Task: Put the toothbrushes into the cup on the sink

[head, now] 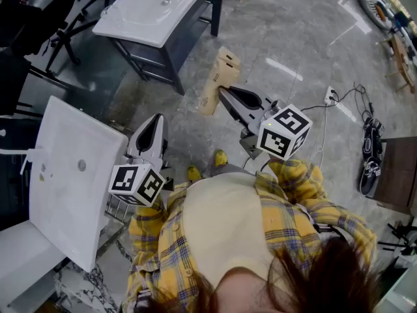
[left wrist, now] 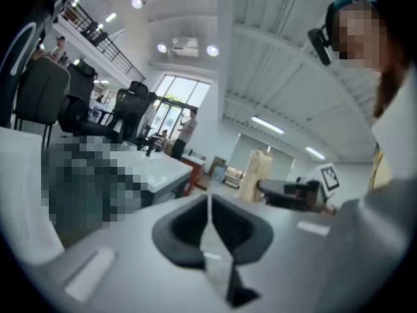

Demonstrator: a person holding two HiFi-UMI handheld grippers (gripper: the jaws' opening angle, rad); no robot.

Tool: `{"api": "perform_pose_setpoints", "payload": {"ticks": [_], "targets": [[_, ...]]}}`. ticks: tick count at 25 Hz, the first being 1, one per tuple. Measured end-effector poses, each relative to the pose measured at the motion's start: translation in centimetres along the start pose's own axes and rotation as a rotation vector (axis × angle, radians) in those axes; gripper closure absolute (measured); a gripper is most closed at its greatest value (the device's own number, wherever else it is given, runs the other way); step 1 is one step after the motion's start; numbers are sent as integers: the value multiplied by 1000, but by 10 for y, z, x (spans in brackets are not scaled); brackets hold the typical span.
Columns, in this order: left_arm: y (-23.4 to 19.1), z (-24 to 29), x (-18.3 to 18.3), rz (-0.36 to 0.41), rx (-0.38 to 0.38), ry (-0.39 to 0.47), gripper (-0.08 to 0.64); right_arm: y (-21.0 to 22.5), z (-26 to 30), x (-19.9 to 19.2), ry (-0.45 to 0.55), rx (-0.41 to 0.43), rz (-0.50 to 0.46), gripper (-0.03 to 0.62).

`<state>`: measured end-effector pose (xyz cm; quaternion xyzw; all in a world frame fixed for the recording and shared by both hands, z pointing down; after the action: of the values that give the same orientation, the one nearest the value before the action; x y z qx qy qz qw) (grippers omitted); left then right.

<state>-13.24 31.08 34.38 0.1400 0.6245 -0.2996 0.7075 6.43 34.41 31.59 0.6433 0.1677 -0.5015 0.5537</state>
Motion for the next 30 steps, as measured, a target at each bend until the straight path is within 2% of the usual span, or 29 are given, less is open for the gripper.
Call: {"api": "perform_pose_setpoints", "payload": {"ticks": [13,21,30], "targets": [[7,11,-11,16,17,8,551,18,3,-5,0,45,16,572],[20,65,2,25,29,-39,551,62,8,23,-36,73,50,572],[27,79,3,46,54,-52,551,79,7,28,-30,92,61,572]]}}
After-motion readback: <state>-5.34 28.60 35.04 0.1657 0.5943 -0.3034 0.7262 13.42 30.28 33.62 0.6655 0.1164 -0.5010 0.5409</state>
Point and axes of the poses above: the fingertips, and each gripper's own axes: z forward along the fingers, y to its right, x out of its top, the point moved 4 cm from there along -z, backward along the fingers, and after that the axes turned 12 degrees about z, right-handed, at the moved point
